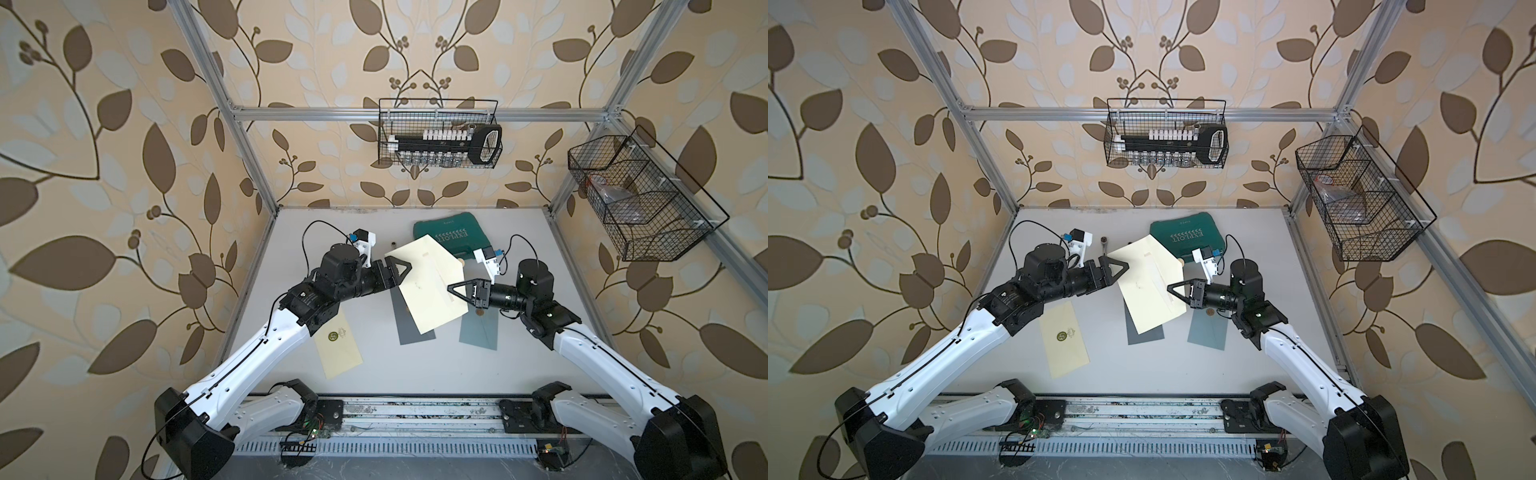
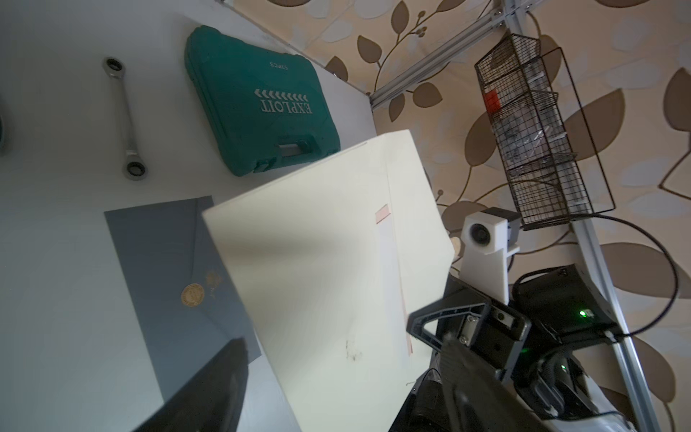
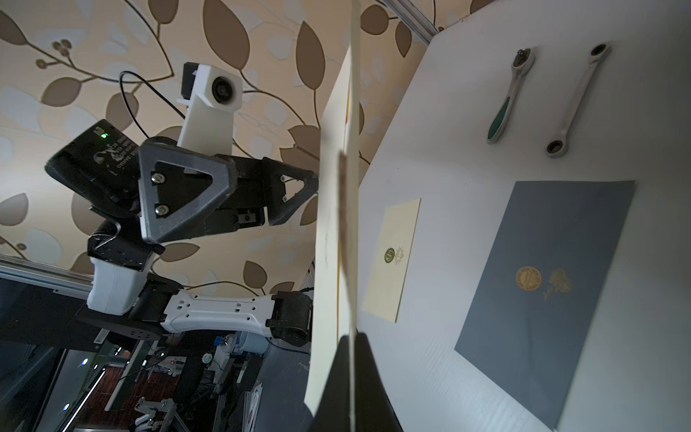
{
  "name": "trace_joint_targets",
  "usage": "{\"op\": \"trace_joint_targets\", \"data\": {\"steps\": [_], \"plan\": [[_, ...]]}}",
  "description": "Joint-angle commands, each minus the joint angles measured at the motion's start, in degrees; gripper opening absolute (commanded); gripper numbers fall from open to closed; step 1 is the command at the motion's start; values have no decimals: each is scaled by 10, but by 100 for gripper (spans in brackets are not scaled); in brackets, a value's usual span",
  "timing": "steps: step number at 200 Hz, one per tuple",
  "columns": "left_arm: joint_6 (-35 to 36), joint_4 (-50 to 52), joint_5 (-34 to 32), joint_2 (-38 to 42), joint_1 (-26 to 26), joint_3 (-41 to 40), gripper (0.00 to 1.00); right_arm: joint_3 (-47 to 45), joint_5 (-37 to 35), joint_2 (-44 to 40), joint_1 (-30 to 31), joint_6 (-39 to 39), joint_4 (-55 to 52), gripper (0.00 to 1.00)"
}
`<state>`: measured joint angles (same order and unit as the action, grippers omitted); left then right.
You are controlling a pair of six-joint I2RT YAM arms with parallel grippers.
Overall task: Open the envelope
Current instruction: Place the envelope at the center of the board.
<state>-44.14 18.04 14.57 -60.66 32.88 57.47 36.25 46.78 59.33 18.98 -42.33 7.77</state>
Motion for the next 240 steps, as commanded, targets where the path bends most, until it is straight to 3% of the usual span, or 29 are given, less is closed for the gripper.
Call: {"op": "trace_joint_targets", "data": {"steps": [1,54,90,156,204,240], "plan": [[4,59,-76,13,-9,24,90,24,-65,-9,-1,43,-72,0],[32,116,-175,72,-10,34,94,34,-85,30,9,50,-94,0],[34,127,-229,119,-10,15,96,64,-118,96,62,51,-88,0],[42,162,-279,168,-9,6,99,210,-143,321,172,39,-84,0],[48,158,-289,214,-10,-23,99,330,-169,481,214,12,-97,0],[51,169,-294,225,-10,-25,99,426,-263,562,237,18,-158,0]]}}
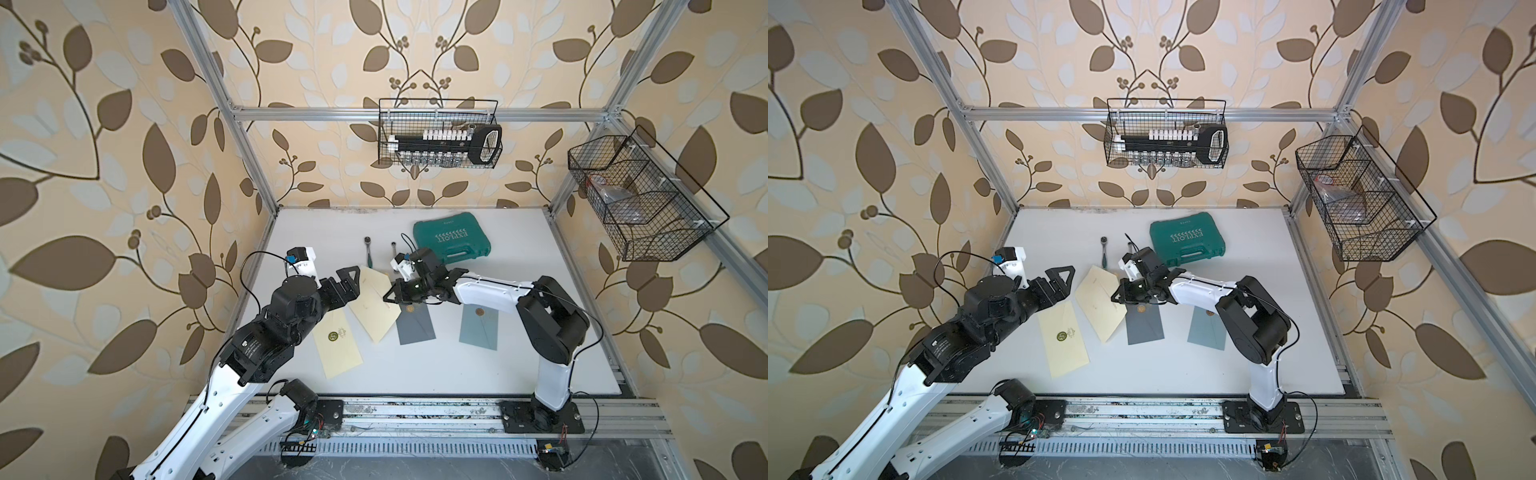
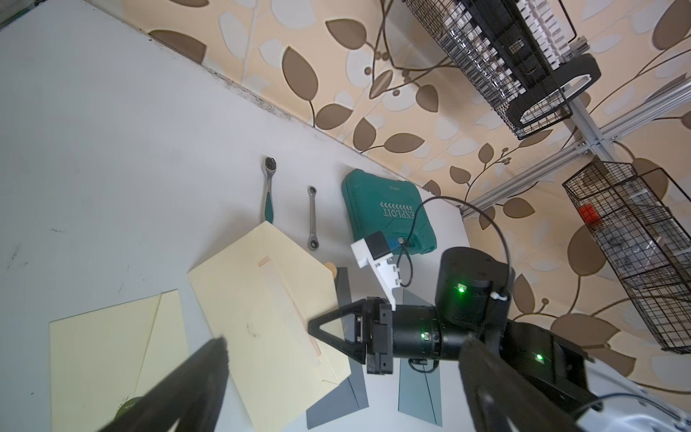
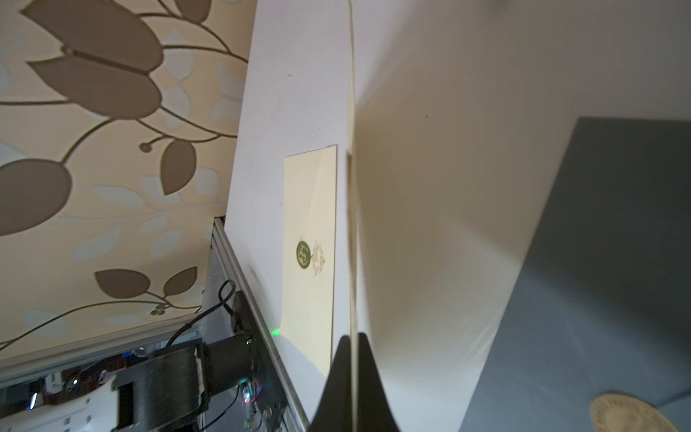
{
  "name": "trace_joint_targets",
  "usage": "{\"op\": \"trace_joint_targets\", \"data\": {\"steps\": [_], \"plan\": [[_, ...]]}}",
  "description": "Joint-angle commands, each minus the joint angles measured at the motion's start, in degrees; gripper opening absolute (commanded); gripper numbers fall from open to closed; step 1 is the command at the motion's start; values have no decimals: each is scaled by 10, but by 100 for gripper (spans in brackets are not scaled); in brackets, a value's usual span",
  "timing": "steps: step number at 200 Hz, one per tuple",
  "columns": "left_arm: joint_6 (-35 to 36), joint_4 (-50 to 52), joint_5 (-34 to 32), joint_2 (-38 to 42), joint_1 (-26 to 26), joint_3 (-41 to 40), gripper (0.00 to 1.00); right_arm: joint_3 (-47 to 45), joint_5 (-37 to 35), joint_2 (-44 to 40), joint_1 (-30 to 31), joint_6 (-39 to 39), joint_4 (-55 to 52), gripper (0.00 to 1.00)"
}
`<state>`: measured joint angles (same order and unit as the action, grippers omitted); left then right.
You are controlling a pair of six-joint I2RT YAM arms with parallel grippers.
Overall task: Open the envelope
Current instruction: Place the envelope at the center of the board.
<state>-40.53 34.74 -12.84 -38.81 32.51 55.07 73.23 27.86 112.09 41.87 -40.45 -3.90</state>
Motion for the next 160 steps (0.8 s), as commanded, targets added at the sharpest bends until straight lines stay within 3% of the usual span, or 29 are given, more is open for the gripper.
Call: {"op": "trace_joint_targets", "data": {"steps": [1,64,127,160], "plan": [[15,2,-20,7,-6,0,99,59,-76,36,8,-1,-42,0],[12,9,-22,22,-6,-6,99,258,-111,194,14,15,-125,3],[14,23,-17,28,-6,1,99,429,-175,302,25,55,-205,8],[16,24,-17,32,-7,1,99,490,-185,337,25,91,-258,17]]}}
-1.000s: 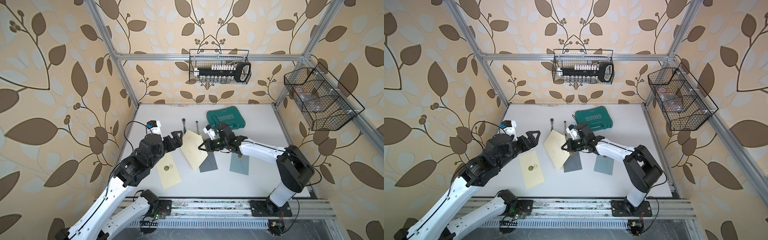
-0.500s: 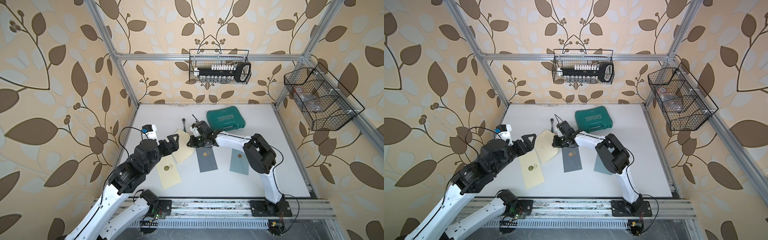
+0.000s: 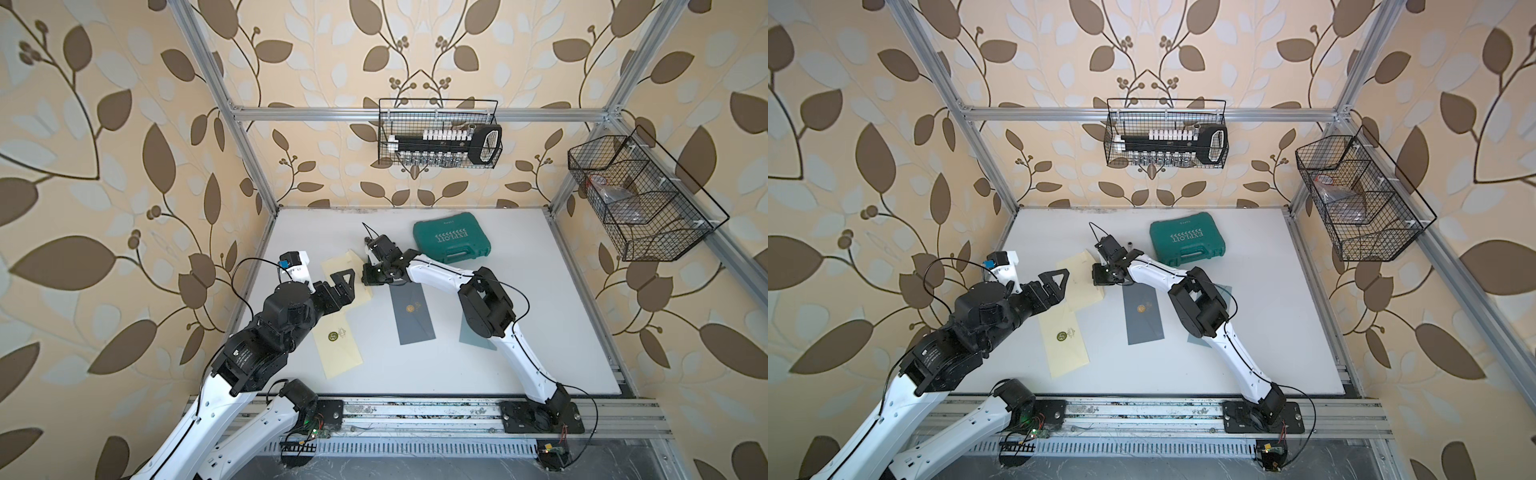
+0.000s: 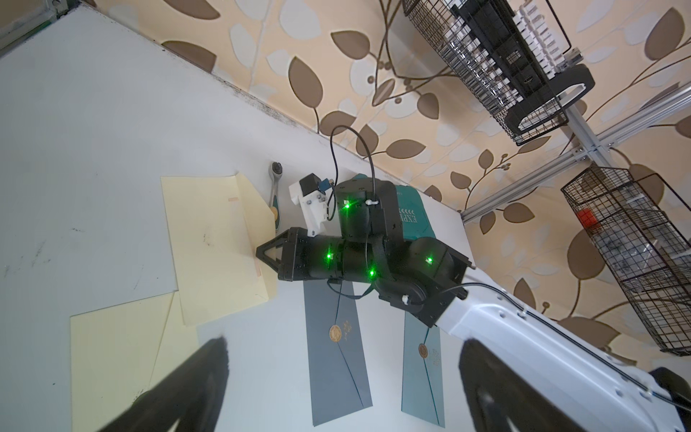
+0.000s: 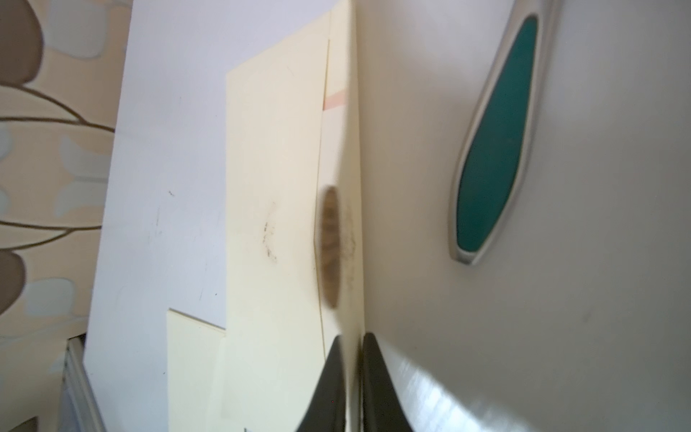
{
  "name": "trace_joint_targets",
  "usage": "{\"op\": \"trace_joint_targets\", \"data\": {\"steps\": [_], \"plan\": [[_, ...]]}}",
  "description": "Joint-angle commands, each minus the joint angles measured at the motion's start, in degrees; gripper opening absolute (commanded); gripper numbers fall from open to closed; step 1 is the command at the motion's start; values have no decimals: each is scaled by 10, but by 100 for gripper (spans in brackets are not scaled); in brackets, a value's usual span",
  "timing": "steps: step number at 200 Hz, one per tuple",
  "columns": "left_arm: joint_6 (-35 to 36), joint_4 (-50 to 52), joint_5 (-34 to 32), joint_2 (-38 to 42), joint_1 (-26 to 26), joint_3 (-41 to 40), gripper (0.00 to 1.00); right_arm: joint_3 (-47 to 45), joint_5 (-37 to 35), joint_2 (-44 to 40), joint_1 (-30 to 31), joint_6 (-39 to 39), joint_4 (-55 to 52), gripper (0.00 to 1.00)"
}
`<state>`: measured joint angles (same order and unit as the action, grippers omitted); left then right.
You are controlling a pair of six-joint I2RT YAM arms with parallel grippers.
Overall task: Open the envelope
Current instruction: Place the envelope at the center of the board.
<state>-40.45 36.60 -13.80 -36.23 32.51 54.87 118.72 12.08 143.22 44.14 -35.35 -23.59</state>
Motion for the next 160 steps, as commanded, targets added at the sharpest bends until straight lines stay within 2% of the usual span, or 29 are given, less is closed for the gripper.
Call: {"op": "trace_joint_targets", "data": {"steps": [1,22,31,40,75,127,160], "plan": [[15,5,-8,6,-7,3,99,35,-28,26,2,41,-62,17],[14,1,-7,4,-6,2,99,35,-55,16,2,62,-69,16],[14,-2,-3,1,-7,1,99,37,-55,13,1,73,-69,5],[14,-4,0,-2,-6,2,99,43,-45,14,0,83,-69,3],[14,-3,8,-13,-6,8,99,86,-64,32,-3,111,-108,3],[12,0,5,-10,-6,5,99,87,-61,35,-10,93,-101,5],[6,-3,10,-12,-6,4,99,90,-70,42,-8,51,-91,6]]}}
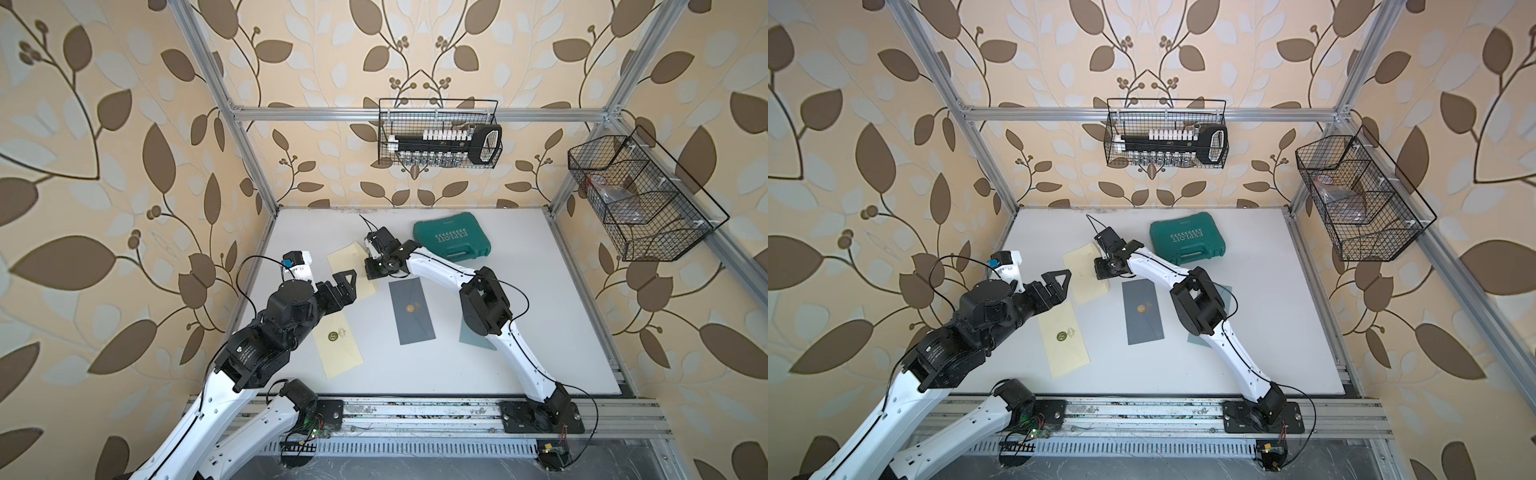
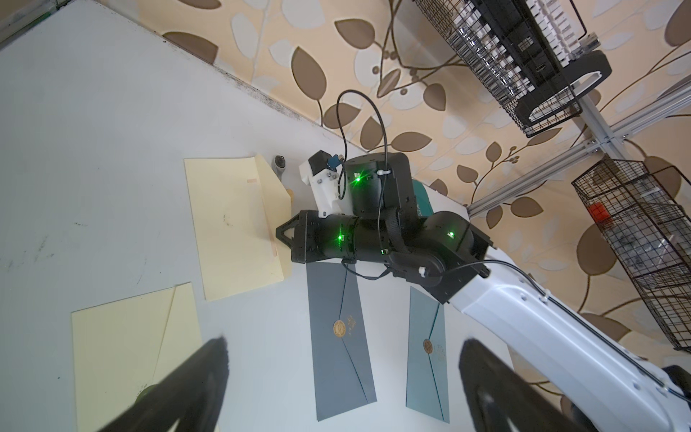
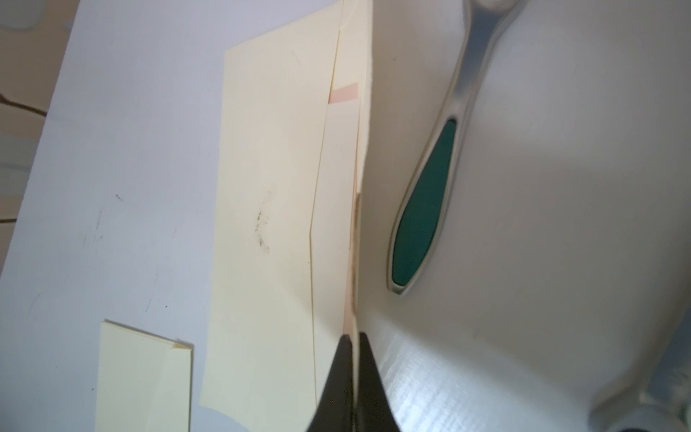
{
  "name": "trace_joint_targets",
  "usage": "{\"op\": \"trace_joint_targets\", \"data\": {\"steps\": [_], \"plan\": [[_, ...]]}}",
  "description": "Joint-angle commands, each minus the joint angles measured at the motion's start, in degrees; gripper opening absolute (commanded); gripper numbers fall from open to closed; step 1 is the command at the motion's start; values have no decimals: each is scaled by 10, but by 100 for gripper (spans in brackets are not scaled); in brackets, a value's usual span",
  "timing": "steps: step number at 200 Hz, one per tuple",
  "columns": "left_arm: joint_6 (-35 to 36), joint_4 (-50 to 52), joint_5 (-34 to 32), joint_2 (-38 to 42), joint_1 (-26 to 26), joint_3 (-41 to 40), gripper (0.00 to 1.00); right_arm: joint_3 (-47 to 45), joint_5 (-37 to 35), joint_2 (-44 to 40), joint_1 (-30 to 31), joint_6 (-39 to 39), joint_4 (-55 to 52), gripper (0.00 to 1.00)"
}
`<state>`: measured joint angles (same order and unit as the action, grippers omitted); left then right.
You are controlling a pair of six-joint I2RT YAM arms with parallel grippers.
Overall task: Open the envelope
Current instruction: Place the envelope at the center of the board.
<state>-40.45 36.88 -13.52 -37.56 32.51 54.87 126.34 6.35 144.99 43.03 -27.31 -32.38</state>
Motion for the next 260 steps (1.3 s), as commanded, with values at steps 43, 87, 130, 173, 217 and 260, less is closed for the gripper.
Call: {"op": "trace_joint_targets", "data": {"steps": [43,87,130,173,217,260], "plan": [[2,2,11,1,-6,8,99,42,-45,38,7,-59,-2,7],[0,4,7,8,-7,5,99,88,-44,60,8,-80,-23,8],[1,1,13,6,-7,5,99,17,-13,-15,6,-82,-12,37],[3,-6,19,2,-7,0,99,-214,10,-191,-1,-67,73,50],[2,-26,46,-21,-6,-12,99,-466,12,-393,-14,-48,135,58],[-12,-37,88,-84,-6,-13,99,-674,-50,-568,-61,-80,145,68]]}}
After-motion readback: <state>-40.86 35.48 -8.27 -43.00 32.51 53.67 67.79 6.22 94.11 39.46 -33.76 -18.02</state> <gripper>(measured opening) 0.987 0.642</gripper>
